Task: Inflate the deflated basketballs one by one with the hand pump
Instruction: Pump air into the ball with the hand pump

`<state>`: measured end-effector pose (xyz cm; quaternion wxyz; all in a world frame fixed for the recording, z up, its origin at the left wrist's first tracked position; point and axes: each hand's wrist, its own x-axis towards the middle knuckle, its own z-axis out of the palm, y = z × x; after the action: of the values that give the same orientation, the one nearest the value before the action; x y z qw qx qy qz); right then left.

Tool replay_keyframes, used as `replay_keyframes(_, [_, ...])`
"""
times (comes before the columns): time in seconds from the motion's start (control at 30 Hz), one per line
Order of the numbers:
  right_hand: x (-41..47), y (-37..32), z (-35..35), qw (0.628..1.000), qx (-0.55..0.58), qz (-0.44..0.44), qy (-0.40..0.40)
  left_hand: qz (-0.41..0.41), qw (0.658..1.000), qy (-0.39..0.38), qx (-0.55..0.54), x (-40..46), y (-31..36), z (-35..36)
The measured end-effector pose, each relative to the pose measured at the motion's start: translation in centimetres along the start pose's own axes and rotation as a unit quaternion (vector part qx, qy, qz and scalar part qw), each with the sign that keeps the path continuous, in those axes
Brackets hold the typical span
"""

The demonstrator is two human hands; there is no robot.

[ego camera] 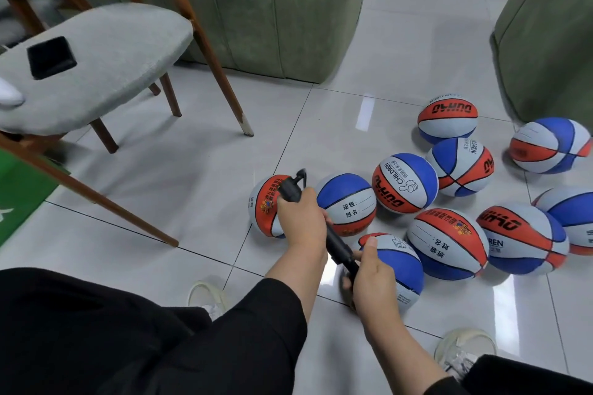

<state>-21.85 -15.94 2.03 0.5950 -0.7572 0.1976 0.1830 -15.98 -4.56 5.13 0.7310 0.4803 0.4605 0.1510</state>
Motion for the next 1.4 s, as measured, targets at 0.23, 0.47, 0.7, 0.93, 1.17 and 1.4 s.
replay_keyframes(0.23, [-0.2, 2.5, -1.3, 0.999, -0.004, 0.034, -0.012, 0.010, 0.998, 0.058, -0.010, 2.8, 2.0, -1.3])
replay_keyframes(0.47, [0.3, 0.2, 0.1, 0.999, -0.007, 0.012, 0.029, 0.004, 0.999, 0.033, -0.013, 0.7, 0.5, -0.2])
replay_keyframes(0.7, [0.5, -1.2, 0.8, 1.000, -0.016, -0.010, 0.011, -0.009, 1.000, 0.008, -0.007, -0.5, -0.4, 0.0])
replay_keyframes(0.93, [0.1, -0.6, 0.0, 0.999, -0.023, -0.015, 0.016, -0.008, 0.999, 0.026, -0.018, 1.5, 2.7, -0.2])
replay_keyframes(1.17, [-0.2, -0.9, 0.2, 0.998, -0.031, -0.029, 0.039, -0.006, 0.999, 0.040, -0.020, 2.2, 2.9, -0.8])
replay_keyframes(1.4, [-0.5, -3.2, 0.3, 0.991, -0.096, -0.089, 0.034, -0.010, 0.998, 0.044, -0.041, -0.8, 0.6, 0.0])
